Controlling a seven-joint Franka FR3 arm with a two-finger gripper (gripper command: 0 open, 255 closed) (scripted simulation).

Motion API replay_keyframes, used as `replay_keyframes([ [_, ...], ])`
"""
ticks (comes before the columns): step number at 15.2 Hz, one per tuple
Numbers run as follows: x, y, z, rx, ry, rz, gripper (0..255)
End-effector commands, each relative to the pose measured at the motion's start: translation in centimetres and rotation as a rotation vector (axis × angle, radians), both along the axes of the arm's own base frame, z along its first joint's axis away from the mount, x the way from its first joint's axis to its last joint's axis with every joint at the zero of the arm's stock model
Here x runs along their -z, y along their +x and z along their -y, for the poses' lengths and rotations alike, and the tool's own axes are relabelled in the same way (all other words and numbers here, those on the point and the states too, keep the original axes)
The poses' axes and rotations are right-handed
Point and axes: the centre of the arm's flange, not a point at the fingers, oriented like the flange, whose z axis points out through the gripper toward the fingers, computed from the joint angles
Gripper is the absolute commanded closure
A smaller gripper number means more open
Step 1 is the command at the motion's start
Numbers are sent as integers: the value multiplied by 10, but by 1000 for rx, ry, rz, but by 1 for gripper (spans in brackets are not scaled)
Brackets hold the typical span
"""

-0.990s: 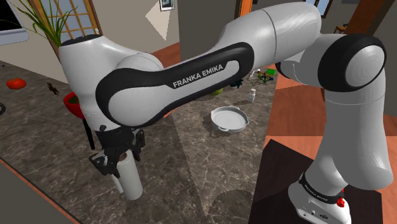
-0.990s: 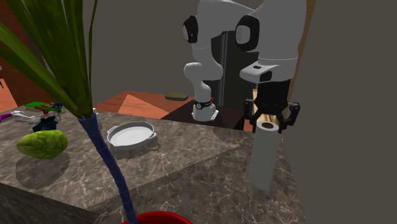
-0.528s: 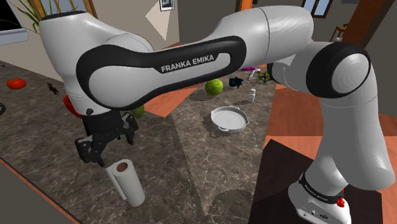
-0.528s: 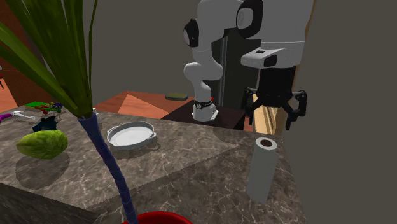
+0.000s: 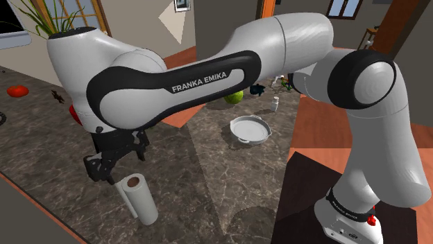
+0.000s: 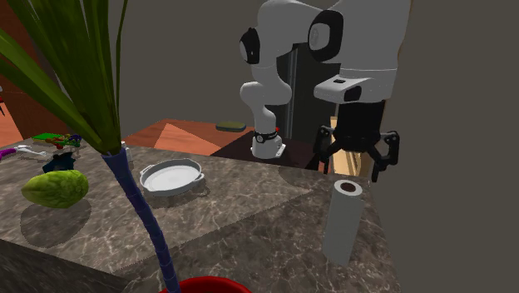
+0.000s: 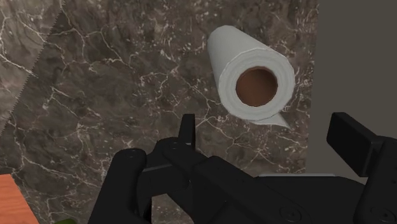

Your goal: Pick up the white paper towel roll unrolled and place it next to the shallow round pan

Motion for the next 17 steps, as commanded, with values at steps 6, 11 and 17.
replay_keyframes([
  [6,7,0,0,0,0,0,0],
  [11,7,0,0,0,0,0,255],
  [17,7,0,0,0,0,0,255],
])
